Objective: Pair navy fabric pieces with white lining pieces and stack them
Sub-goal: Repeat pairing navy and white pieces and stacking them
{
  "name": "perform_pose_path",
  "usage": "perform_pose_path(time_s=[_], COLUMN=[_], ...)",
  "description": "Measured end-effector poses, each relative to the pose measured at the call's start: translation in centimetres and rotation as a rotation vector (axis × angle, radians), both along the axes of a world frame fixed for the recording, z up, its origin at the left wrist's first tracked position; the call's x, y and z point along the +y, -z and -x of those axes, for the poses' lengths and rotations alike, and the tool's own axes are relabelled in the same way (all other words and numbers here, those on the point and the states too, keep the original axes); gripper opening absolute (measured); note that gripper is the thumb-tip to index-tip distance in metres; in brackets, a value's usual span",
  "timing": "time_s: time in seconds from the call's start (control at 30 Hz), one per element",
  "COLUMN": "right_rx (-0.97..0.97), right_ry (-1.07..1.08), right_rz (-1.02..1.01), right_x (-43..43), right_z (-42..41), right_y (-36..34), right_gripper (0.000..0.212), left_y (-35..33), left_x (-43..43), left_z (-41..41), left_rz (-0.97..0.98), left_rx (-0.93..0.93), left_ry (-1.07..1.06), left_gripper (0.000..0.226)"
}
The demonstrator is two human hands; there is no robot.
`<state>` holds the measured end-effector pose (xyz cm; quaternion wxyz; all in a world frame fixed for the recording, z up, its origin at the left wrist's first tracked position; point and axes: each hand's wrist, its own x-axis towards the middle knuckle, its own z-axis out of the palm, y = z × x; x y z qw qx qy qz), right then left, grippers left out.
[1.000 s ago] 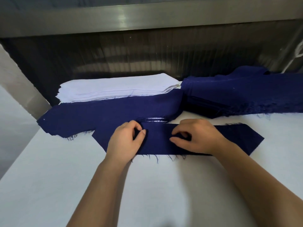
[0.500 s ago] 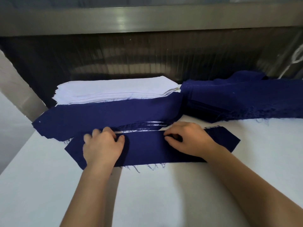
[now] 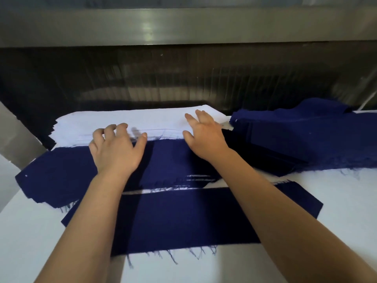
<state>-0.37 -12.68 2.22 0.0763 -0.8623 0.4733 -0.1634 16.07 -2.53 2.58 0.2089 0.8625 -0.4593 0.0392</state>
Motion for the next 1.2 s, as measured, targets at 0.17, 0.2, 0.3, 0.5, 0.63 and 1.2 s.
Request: perform_pose_path(time_s=[0.17, 0.2, 0.3, 0.5, 0.63, 1.2], right_rx=[0.110, 0.135, 0.158, 0.203, 0.191, -0.183], right_ry=[0.007, 0.009, 0.019, 0.028, 0.040, 0.035], right_rz=[-0.023, -0.015, 0.068, 0.288, 0.304, 0.033], right_x=[-2.1, -2.2, -2.2, -2.2, -2.4, -3.2], right_z=[-1.2, -1.4, -1.7, -2.1, -1.8, -1.0], right_y=[0.8, 1.0, 1.2, 1.0, 0.9, -1.3], right_gripper=[0.055, 0.055, 0.051, 0.025, 0.016, 0.013], left_y=[0.6, 0.8, 1.5, 1.3, 1.3, 2.1], left_x=[-1.5, -1.7, -1.9, -1.9, -1.6, -1.6], left_z=[-2.8, -3.1, -3.6, -3.8, -4.2, -5.3], left_rz=[-0.031, -0.056, -0.160, -0.068, 0.018, 0.300], left_rx=[-0.024, -0.019, -0.027, -0.089, -0.130, -0.157], left_ry=[-0.002, -0.004, 0.023, 0.027, -0.009, -0.127], left_gripper=[0.063, 0.063, 0.064, 0.048, 0.036, 0.017])
